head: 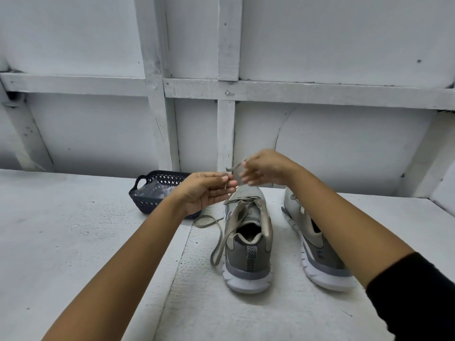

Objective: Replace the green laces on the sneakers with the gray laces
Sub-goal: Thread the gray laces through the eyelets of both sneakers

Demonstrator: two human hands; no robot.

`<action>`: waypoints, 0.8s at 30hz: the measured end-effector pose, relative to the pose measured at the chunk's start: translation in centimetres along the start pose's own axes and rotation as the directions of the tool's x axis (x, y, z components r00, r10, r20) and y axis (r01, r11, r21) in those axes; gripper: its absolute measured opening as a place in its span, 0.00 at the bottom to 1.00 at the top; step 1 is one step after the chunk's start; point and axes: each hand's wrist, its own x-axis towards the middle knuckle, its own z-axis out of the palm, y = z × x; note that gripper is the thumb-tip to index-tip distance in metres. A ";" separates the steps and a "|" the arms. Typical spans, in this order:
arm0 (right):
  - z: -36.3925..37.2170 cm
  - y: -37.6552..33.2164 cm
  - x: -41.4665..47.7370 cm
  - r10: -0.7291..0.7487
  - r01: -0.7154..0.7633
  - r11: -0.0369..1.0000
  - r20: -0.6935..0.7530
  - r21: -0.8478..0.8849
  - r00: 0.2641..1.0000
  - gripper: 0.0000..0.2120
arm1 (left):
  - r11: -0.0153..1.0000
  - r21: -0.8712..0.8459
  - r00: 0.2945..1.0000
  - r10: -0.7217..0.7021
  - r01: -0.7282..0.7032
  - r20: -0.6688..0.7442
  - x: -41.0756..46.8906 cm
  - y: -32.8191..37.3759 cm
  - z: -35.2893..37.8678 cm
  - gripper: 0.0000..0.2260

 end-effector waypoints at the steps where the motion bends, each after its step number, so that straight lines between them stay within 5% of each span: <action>1: 0.2 0.4 -0.1 0.035 -0.034 0.980 0.005 -0.194 0.999 0.09 | 1.000 0.008 0.998 0.006 -0.006 -0.055 0.2 -0.5 0.1 0.06; 4: 0.8 1.3 -0.1 0.052 -0.045 0.680 -0.014 -0.732 0.999 0.11 | 0.998 0.067 0.979 0.013 0.000 -0.203 1.2 -2.4 0.5 0.04; 6: 1.5 1.9 -0.2 0.080 -0.075 0.552 -0.037 -0.831 0.996 0.10 | 0.997 0.070 0.964 0.000 0.019 -0.265 1.9 -3.5 0.7 0.05; 11: 2.1 4.3 1.2 0.115 -0.172 0.698 -0.129 -0.695 0.985 0.15 | 0.997 0.037 0.948 -0.055 0.070 -0.313 2.9 -5.7 1.2 0.05; 14: 2.2 5.1 1.6 0.135 -0.200 0.812 -0.158 -0.548 0.978 0.14 | 0.995 0.101 0.930 0.017 0.022 -0.368 3.3 -6.4 1.4 0.07; 24: 2.3 7.4 3.0 0.157 -0.222 0.934 -0.238 -0.279 0.958 0.12 | 0.945 0.301 0.839 0.263 -0.125 -0.477 5.8 -8.4 1.4 0.12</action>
